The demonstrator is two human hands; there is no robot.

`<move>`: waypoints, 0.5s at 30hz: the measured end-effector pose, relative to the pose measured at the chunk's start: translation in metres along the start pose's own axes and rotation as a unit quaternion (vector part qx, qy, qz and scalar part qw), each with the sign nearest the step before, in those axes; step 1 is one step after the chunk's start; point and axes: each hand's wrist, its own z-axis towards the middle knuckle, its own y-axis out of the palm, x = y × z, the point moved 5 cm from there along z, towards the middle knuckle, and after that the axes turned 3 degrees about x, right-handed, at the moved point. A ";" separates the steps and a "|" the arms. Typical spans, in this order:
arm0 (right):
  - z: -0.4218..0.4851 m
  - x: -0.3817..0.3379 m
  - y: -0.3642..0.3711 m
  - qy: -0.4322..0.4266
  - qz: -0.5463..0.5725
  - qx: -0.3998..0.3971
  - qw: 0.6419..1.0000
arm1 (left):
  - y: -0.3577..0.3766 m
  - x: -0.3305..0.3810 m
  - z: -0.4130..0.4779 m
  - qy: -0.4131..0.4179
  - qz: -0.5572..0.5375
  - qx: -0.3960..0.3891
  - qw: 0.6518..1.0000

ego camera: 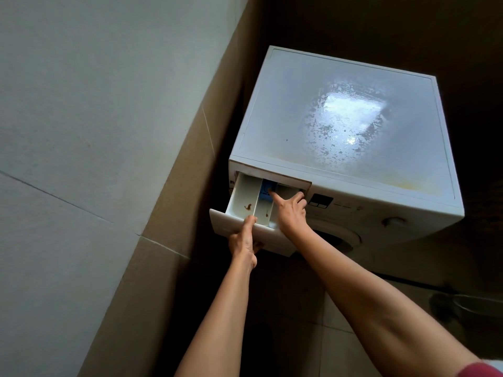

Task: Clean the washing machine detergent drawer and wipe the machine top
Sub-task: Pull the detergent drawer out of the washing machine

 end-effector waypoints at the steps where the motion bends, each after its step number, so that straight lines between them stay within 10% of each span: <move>1: 0.000 0.000 0.001 -0.001 0.000 0.002 1.000 | 0.000 -0.001 -0.001 0.000 -0.001 0.002 1.000; 15: 0.001 -0.003 0.000 0.019 0.013 -0.009 1.000 | -0.004 0.005 0.003 0.005 0.046 0.012 0.999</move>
